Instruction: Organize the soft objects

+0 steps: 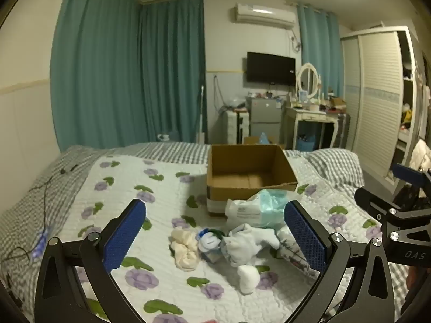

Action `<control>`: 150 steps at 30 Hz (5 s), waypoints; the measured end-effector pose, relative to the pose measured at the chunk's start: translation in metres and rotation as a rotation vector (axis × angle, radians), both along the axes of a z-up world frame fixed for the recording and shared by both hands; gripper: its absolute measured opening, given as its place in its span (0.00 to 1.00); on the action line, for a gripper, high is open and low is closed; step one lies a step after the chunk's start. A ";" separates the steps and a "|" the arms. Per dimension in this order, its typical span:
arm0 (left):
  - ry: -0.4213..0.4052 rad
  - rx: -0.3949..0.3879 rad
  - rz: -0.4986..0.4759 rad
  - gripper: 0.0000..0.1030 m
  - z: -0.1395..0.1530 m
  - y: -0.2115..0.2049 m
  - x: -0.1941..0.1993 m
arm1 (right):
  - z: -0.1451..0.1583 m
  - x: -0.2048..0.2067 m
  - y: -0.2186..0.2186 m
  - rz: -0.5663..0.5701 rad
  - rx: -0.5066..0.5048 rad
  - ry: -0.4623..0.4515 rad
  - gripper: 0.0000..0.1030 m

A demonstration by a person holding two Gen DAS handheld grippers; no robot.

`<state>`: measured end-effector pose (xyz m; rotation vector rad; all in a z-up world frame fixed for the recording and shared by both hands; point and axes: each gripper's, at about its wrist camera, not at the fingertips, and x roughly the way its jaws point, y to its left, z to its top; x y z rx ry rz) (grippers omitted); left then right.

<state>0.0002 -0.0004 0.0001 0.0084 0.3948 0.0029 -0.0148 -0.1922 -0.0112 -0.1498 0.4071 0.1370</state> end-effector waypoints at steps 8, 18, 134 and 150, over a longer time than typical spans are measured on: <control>0.001 0.004 0.004 1.00 0.000 0.000 0.000 | -0.001 0.000 0.001 0.001 0.000 -0.006 1.00; 0.001 0.007 0.002 1.00 -0.002 0.002 -0.002 | -0.005 0.000 0.002 0.000 -0.001 0.016 1.00; 0.527 0.074 -0.032 0.58 -0.157 -0.044 0.147 | -0.102 0.138 -0.043 0.126 -0.024 0.430 0.77; 0.368 0.080 -0.085 0.38 -0.073 -0.034 0.094 | -0.055 0.094 -0.044 0.109 0.000 0.353 0.77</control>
